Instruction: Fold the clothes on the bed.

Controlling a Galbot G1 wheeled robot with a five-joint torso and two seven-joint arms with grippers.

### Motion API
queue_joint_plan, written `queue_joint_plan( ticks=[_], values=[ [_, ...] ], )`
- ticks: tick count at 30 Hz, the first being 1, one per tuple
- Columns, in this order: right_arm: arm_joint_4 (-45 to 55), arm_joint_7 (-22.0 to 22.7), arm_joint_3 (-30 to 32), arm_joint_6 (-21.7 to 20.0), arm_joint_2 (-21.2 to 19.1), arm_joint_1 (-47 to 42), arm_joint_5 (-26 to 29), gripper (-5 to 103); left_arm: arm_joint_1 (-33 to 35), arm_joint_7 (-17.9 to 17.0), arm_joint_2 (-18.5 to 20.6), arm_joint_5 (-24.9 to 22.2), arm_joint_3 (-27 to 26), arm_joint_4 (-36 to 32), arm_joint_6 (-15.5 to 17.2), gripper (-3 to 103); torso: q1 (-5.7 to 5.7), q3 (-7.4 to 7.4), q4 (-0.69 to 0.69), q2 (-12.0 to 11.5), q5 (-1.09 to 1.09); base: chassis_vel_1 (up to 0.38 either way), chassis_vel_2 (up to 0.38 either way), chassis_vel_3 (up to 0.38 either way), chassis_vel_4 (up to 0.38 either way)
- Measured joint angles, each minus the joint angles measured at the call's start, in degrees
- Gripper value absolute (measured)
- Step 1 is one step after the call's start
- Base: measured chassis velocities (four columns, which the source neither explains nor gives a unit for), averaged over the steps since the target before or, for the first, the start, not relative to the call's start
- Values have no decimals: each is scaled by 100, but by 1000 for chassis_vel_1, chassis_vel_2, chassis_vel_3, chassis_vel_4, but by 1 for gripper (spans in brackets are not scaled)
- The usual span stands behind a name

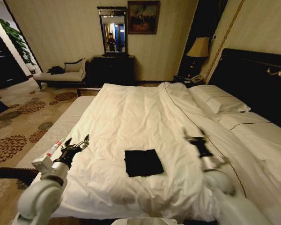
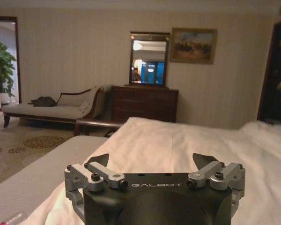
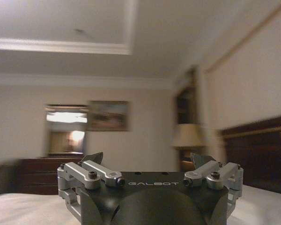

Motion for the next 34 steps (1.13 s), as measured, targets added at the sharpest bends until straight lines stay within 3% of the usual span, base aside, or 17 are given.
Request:
queue_joint_plan(
  ticks=[1,4,7,12,16,34],
  values=[
    [0,0,0,0,0,0,0,100,0,0,0,0,0,0,0,100,0,0,0,0,0,0,0,0,0],
    [893,173,372,-176,999,-1085,-566,100,421,193,-186,321,530,-133,-452,100,-3,-1,-2,1,-3,0,0,0,0],
    [1489,236,374,-339,1321,-1469,-747,100,635,384,-266,687,835,-456,-646,100,-3,-1,3,2,-1,0,0,0,0],
    [2099,314,369,-706,1411,-1740,-622,100,847,525,-171,891,1042,-771,-727,100,-2,0,4,1,-1,0,0,0,0],
    [2185,306,331,-1132,1321,-1964,-105,100,997,799,-23,818,971,-842,-774,100,-2,0,2,1,0,0,0,0,0],
    [2130,270,272,-1207,1271,-1924,2,100,1003,877,-8,741,865,-865,-773,100,0,1,2,0,0,0,0,0,0]
  ],
)
